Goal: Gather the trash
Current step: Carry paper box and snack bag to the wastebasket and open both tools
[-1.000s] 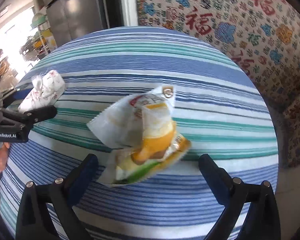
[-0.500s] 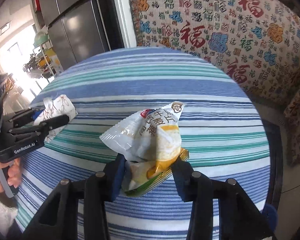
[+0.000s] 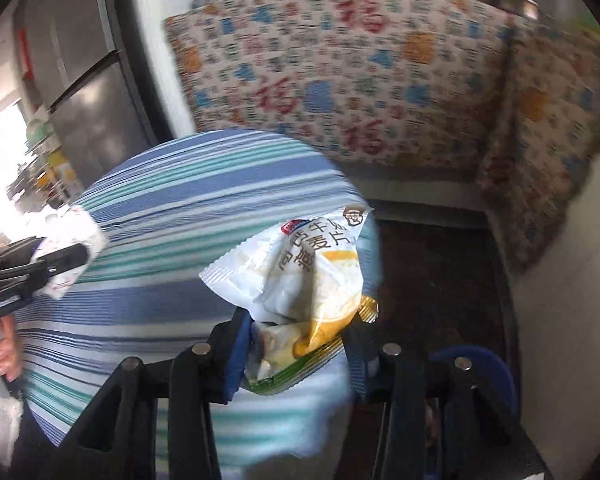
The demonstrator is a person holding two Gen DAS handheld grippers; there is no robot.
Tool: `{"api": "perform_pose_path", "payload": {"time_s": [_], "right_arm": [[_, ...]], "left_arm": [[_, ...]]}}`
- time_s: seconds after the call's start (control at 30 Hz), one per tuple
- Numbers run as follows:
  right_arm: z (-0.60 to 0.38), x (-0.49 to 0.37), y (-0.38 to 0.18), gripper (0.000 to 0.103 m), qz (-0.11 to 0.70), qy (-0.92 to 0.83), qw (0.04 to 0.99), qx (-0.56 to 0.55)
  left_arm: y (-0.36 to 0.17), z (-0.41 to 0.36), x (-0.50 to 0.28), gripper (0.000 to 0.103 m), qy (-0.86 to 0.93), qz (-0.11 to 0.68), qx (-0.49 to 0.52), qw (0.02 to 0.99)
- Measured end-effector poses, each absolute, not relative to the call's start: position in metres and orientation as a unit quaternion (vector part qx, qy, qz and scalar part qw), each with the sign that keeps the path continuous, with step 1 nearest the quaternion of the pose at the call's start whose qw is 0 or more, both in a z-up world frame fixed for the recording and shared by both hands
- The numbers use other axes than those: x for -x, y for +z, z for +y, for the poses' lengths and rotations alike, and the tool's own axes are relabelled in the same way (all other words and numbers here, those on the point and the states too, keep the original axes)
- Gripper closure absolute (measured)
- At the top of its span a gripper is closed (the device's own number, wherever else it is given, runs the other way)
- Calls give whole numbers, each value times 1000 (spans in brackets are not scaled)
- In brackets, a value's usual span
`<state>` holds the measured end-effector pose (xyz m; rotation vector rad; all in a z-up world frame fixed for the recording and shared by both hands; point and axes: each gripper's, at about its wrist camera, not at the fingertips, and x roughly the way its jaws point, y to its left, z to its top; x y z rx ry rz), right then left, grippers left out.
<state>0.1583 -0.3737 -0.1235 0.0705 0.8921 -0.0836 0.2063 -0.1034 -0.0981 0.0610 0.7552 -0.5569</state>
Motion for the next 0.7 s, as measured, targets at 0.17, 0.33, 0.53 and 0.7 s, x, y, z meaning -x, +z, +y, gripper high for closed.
{"api": "perform_pose_path", "payload": {"time_s": [0.17, 0.33, 0.53, 0.7], "right_arm": [[-439, -103, -129, 60, 439, -127, 887, -61], [-484, -68, -142, 60, 449, -174, 872, -82], [-534, -32, -164, 60, 468, -208, 853, -98], [-565, -21, -184, 60, 485, -207, 843, -104]], "left_arm": [[-79, -189, -176, 61, -351, 353, -44, 866], [-86, -276, -159, 61, -404, 357, -54, 840], [-122, -358, -162, 60, -440, 387, -53, 809], [-156, -413, -174, 59, -445, 418, -55, 790]]}}
